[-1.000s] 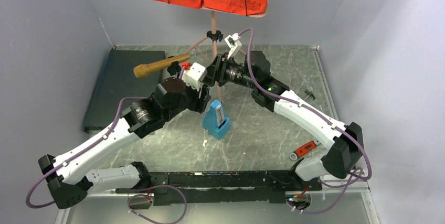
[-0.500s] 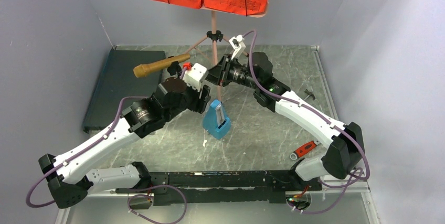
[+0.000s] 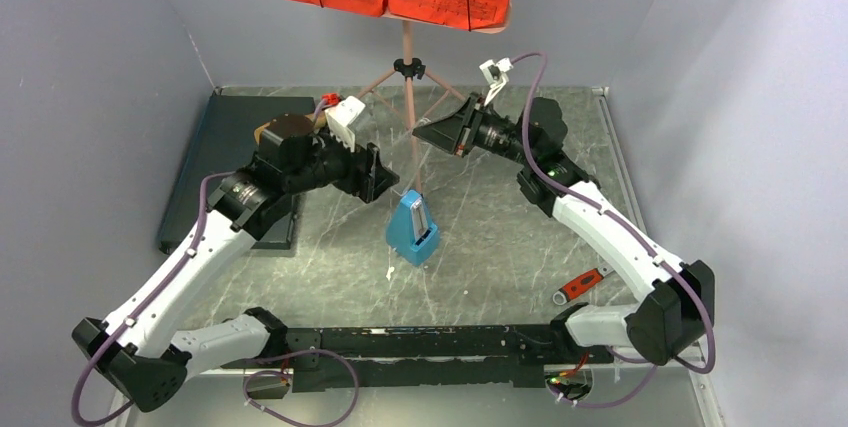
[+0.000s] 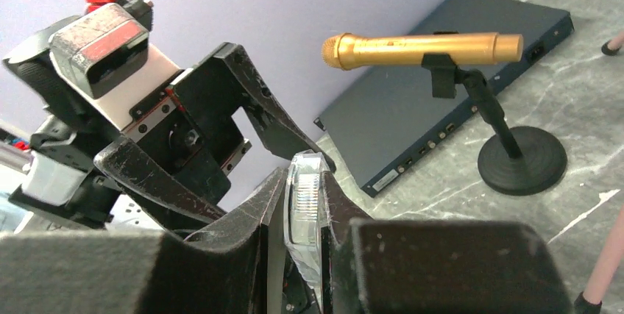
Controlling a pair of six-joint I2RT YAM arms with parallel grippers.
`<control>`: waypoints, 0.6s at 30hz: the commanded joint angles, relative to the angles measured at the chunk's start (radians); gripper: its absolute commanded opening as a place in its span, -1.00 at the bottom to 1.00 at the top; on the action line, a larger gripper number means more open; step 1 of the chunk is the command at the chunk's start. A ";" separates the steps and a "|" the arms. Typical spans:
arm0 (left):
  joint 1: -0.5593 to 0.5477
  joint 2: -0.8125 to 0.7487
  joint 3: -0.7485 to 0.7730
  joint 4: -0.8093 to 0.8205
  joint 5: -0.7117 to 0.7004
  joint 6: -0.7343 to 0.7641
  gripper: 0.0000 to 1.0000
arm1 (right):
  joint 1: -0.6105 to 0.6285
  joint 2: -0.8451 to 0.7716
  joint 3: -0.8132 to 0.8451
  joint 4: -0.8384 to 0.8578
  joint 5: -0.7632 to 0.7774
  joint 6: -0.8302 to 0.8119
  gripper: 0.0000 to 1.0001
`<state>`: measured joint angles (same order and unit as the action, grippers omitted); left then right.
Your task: Pack up the instrument practice props
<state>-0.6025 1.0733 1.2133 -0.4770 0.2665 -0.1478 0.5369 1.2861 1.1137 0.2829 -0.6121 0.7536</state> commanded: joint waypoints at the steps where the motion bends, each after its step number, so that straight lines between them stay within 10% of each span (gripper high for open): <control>1: 0.026 0.027 0.060 0.027 0.317 -0.008 0.63 | -0.027 -0.058 0.007 0.090 -0.112 -0.007 -0.93; 18: 0.089 0.151 0.208 -0.051 0.674 0.074 0.57 | -0.066 -0.090 0.003 0.248 -0.399 -0.022 -0.93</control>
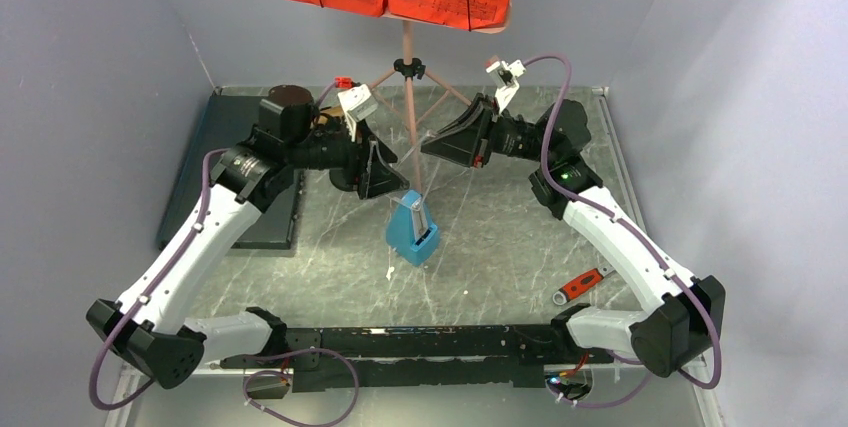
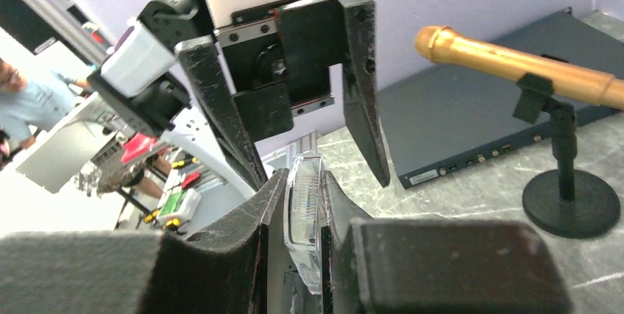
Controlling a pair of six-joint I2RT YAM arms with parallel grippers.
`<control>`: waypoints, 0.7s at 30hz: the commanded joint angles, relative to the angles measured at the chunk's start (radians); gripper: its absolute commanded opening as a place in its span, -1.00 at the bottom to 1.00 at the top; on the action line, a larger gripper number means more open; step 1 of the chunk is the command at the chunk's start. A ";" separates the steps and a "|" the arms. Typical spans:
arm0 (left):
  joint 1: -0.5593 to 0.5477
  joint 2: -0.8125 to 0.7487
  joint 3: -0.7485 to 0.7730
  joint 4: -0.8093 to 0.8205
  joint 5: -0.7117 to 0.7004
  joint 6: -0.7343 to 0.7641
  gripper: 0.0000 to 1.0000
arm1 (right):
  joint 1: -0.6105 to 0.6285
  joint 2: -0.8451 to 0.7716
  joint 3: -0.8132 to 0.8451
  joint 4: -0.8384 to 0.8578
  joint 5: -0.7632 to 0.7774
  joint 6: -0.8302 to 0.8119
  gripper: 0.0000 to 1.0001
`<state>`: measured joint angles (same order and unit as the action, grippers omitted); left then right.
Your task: Pack up the instrument practice props
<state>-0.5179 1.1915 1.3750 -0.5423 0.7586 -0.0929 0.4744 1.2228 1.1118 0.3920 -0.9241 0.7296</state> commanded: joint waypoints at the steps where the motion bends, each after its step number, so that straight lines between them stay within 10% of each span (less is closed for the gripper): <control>1: 0.004 0.044 0.044 0.025 0.214 0.014 0.54 | -0.002 -0.026 0.006 0.151 -0.091 0.003 -0.93; 16: 0.004 0.029 0.003 0.063 0.277 0.013 -0.56 | -0.002 0.010 0.034 0.181 -0.100 -0.004 -0.82; 21: 0.000 0.015 0.004 0.048 0.192 0.029 -0.81 | -0.002 -0.011 0.055 0.067 -0.032 -0.076 -0.27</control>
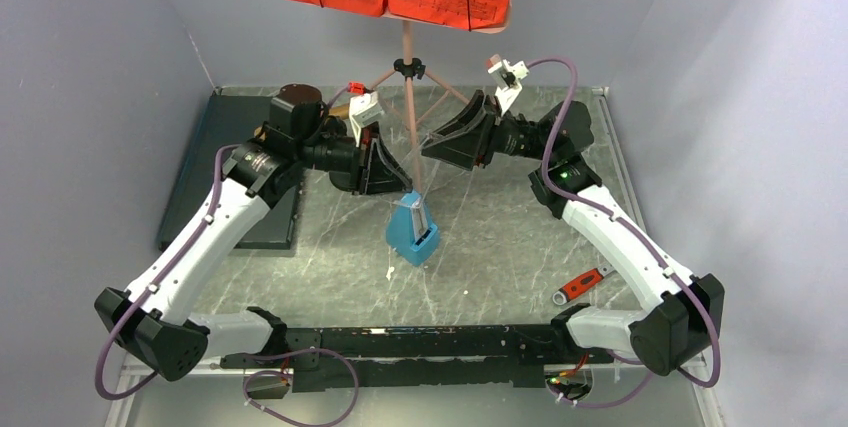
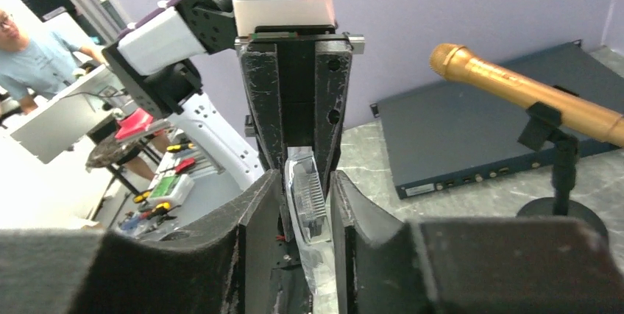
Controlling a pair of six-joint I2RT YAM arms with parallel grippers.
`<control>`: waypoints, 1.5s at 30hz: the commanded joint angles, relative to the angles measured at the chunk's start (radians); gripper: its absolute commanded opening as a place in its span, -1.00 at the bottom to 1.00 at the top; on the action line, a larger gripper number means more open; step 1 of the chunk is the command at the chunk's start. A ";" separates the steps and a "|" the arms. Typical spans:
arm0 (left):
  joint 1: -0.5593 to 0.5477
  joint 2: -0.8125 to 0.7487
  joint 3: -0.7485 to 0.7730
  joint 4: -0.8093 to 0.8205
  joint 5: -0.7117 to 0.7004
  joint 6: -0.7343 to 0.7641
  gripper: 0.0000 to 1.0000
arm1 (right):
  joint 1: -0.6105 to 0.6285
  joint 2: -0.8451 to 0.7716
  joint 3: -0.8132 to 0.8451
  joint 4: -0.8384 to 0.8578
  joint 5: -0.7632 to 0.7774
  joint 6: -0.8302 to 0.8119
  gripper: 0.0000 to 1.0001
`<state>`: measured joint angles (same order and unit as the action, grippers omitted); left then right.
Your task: Pack up the instrument practice props
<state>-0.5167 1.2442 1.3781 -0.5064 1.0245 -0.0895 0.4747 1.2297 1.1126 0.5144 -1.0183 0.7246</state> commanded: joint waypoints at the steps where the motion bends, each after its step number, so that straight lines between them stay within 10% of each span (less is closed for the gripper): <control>1: -0.005 -0.042 0.000 0.014 -0.106 0.028 -0.85 | -0.002 -0.025 0.061 -0.098 0.085 -0.094 -0.14; 15: -0.239 -0.049 -0.028 0.083 -0.762 0.076 -0.94 | 0.001 -0.150 0.151 -0.591 0.562 -0.148 0.67; 25: -0.298 -0.043 -0.046 0.128 -0.861 0.158 -0.94 | -0.001 -0.130 0.229 -0.849 0.543 -0.143 0.65; 45: -0.350 -0.067 -0.077 0.151 -0.852 0.165 -0.94 | -0.001 -0.132 0.112 -0.743 0.523 -0.061 0.15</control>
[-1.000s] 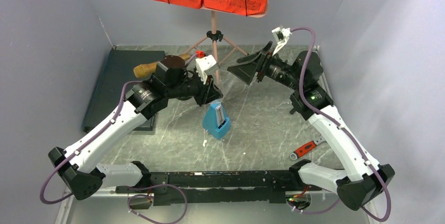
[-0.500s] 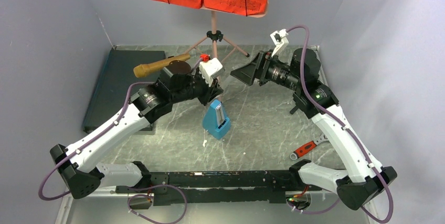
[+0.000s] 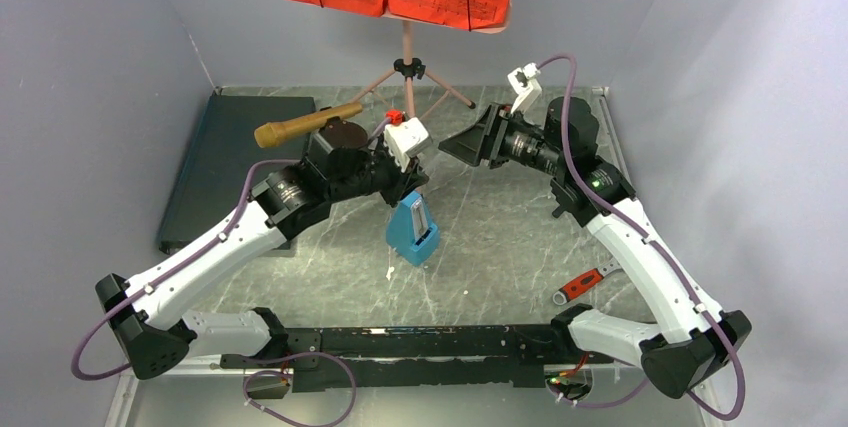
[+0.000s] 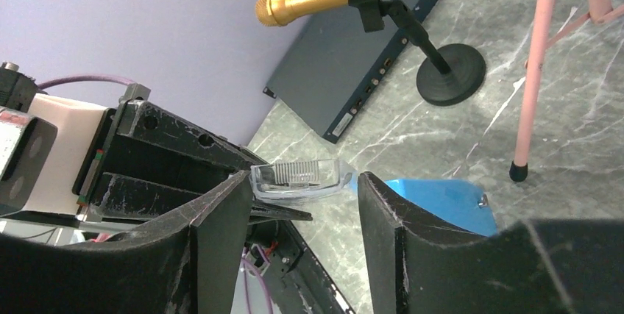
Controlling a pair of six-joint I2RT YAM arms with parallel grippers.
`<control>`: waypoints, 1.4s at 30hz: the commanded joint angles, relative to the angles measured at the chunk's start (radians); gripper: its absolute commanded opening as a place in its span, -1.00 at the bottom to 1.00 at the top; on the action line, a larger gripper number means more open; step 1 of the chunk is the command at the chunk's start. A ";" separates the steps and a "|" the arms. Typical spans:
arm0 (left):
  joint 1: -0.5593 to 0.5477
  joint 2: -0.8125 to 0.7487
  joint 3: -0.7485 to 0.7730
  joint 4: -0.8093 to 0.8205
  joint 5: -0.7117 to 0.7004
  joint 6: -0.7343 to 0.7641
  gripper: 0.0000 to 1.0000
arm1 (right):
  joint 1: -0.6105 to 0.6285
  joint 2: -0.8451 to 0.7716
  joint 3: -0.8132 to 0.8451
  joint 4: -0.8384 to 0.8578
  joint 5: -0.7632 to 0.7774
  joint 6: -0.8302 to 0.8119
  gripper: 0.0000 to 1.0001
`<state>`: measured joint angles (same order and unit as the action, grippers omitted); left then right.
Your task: Pack up the instrument practice props
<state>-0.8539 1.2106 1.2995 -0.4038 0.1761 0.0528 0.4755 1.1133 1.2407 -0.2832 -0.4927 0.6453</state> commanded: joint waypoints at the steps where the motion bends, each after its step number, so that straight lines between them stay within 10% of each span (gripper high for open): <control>1: -0.013 -0.034 0.001 0.048 -0.004 0.023 -0.94 | -0.001 -0.016 -0.017 0.053 -0.003 0.016 0.15; 10: -0.024 -0.028 0.000 0.039 -0.001 0.026 -0.94 | -0.002 -0.025 -0.037 0.067 -0.009 0.016 0.02; 17: -0.024 -0.036 -0.019 0.053 -0.031 0.012 -0.89 | -0.002 -0.042 -0.063 0.107 -0.041 -0.012 -0.51; 28: -0.022 -0.059 -0.033 0.040 -0.097 -0.048 0.37 | -0.001 -0.059 -0.021 -0.047 -0.034 -0.256 -0.88; 42: 0.151 -0.035 -0.019 0.000 -0.014 -0.279 0.75 | 0.030 -0.152 -0.061 -0.236 0.033 -0.509 -0.94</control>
<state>-0.7609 1.1732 1.2655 -0.4129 0.1089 -0.1196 0.4793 1.0122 1.2098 -0.5308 -0.5095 0.2028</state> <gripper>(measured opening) 0.858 0.494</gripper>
